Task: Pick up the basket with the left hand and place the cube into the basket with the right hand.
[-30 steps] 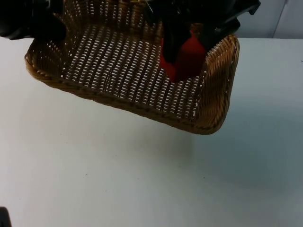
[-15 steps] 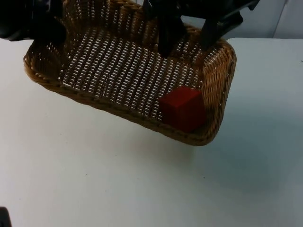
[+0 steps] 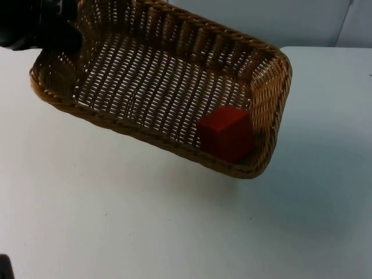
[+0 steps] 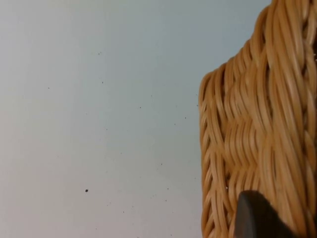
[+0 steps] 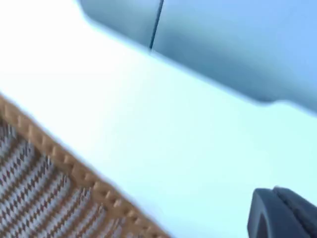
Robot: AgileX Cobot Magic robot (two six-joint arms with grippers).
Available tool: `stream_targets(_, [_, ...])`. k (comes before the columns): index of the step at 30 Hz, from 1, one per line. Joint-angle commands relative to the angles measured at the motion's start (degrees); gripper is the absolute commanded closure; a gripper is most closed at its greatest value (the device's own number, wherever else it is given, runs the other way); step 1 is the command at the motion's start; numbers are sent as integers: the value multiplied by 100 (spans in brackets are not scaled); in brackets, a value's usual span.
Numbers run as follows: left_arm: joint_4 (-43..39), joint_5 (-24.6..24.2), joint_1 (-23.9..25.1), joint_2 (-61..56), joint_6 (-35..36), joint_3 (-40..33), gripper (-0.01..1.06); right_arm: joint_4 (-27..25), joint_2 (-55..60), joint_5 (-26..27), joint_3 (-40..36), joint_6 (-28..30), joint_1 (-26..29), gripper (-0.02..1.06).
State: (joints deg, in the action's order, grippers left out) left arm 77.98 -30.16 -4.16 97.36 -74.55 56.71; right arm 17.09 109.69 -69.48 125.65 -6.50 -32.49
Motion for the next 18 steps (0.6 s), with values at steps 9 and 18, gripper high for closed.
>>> stream_targets(9, [253, -139, -11, 280, 945, 9, 105, -435, -453, -49, 187, 71, 224, 105])
stream_targets(18, [-162, -180, -2, 665, 1970, -16, 105, -534, -453, -49, 187, 110, 224, 105])
